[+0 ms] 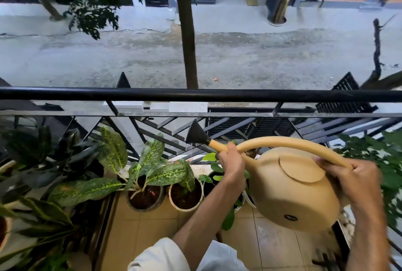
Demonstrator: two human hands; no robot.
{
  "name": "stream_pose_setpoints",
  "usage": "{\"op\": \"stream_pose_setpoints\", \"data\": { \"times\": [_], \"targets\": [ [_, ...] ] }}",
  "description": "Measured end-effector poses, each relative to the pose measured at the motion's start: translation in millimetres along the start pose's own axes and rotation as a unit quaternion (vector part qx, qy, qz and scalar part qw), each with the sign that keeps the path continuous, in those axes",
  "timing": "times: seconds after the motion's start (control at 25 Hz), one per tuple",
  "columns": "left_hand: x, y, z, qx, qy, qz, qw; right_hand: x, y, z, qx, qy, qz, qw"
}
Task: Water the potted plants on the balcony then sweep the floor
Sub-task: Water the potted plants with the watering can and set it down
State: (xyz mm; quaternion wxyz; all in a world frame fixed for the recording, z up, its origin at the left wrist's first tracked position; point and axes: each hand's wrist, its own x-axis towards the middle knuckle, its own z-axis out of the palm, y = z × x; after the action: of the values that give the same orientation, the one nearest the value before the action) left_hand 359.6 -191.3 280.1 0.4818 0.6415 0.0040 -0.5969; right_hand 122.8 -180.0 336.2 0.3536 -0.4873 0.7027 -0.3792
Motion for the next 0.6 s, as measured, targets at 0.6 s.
{"op": "stream_pose_setpoints", "data": {
  "times": [0.6],
  "targets": [
    [-21.9, -19.5, 18.2, 0.152, -0.115, -0.051, 0.98, -99.0, 30.4, -30.7, -0.007, 0.177, 0.088, 0.98]
  ]
}}
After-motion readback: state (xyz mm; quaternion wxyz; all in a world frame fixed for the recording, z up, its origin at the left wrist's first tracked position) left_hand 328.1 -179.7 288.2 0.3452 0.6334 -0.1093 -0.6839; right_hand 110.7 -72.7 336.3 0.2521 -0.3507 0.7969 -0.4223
